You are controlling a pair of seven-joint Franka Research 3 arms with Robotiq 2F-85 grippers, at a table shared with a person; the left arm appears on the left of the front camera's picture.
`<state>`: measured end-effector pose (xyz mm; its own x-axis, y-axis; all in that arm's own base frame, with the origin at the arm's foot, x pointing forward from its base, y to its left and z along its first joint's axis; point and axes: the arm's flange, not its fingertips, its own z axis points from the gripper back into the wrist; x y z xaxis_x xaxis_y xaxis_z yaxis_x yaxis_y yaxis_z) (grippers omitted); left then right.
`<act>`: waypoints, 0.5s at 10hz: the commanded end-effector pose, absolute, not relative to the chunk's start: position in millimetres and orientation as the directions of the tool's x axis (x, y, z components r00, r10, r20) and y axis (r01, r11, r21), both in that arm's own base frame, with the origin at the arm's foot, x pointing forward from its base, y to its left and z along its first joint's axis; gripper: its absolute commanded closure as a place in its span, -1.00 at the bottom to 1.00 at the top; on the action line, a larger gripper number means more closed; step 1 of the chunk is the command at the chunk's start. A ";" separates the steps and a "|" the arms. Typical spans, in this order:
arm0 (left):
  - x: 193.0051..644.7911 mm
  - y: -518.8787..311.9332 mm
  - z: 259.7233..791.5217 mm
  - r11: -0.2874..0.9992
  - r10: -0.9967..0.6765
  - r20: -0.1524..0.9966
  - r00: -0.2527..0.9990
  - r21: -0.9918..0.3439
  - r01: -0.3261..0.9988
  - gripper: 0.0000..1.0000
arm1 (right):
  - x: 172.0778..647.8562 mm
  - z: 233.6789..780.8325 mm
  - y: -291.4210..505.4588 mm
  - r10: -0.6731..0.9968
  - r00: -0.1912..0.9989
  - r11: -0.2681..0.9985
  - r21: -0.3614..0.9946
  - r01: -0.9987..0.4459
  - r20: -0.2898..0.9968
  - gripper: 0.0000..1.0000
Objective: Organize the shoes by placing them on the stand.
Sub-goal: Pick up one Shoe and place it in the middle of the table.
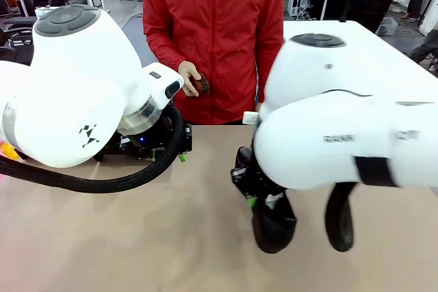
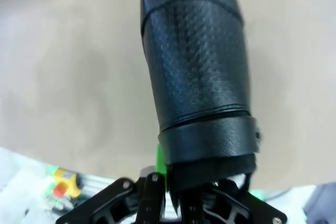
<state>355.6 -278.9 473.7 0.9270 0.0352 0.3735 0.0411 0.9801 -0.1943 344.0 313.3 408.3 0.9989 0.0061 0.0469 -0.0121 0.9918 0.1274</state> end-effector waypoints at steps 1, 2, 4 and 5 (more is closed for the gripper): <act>356.0 -278.5 475.2 0.982 0.036 0.387 0.922 -0.187 0.040 -0.13 | 363.9 398.2 337.9 -0.080 0.996 0.989 0.130 0.073 0.048 1.00; 356.0 -278.5 475.2 0.982 0.036 0.387 0.922 -0.187 0.040 -0.13 | 363.1 389.1 343.9 -0.110 0.993 0.985 0.142 0.102 0.047 1.00; 356.0 -278.5 475.2 0.982 0.036 0.387 0.922 -0.187 0.040 -0.13 | 363.6 375.6 346.3 -0.123 0.990 0.982 0.154 0.112 0.067 1.00; 356.0 -278.5 475.2 0.982 0.036 0.387 0.922 -0.187 0.040 -0.13 | 364.6 368.7 347.2 -0.120 0.991 0.983 0.148 0.110 0.059 1.00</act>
<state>355.7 -278.8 473.7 0.9269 0.0354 0.3736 0.0409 0.9801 -0.1943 363.3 340.2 370.2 0.9952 -0.0937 0.0265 0.0884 0.9835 0.1580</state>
